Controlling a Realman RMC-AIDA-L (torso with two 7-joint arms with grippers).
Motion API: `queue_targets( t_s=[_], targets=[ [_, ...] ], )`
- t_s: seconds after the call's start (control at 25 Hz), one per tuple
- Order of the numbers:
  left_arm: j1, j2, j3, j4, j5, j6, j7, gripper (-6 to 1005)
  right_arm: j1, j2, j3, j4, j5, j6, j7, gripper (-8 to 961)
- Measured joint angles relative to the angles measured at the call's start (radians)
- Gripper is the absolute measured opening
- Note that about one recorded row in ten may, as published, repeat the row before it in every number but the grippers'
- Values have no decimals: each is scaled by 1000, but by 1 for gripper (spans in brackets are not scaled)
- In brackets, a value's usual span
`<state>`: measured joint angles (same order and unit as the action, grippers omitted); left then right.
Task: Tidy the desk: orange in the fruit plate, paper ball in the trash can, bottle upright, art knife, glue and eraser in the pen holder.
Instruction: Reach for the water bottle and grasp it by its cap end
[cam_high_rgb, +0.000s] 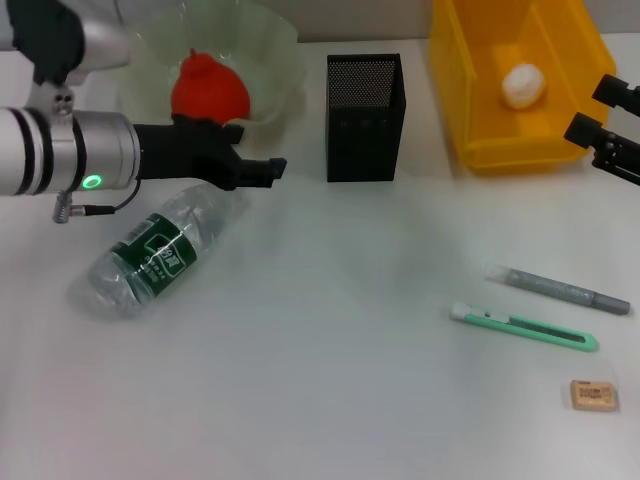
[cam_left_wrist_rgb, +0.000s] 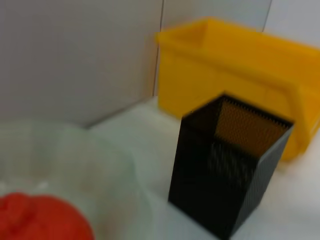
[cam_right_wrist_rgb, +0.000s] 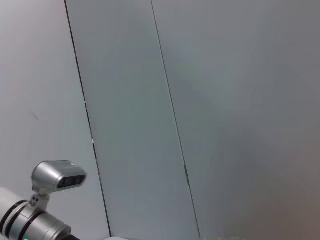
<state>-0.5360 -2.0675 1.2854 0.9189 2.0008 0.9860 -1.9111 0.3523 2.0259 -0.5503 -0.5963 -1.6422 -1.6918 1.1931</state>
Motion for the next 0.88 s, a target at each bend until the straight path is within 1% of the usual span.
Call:
queue_targets(
  t_s=[0.04,0.16,0.28,0.32,0.56,0.8,0.88],
  targets=[
    [-9,-1,1,17,55,13,-54,805,1,0,-1,0,-1,1,0,742],
    [-36,-3,2,28,140,49,-148,805,8,0,-2,2,-2,5,-1,742],
    [-49,-4,2,28,170,55,-180,805,14,0,-5,3,-3,6,-3,742],
    [-64,-7,3,22,198,46,-211,805,17,0,-9,4,-3,6,-4,742],
    [-86,-7,5,0,222,-1,-253,806,27,-2,-11,16,-15,6,-5,742],
    [-131,-8,12,-40,321,-4,-319,805,30,-5,-10,23,-29,6,-5,742],
    [-140,-10,13,-51,333,-3,-324,805,30,-6,-10,23,-29,5,-5,742]
  ],
)
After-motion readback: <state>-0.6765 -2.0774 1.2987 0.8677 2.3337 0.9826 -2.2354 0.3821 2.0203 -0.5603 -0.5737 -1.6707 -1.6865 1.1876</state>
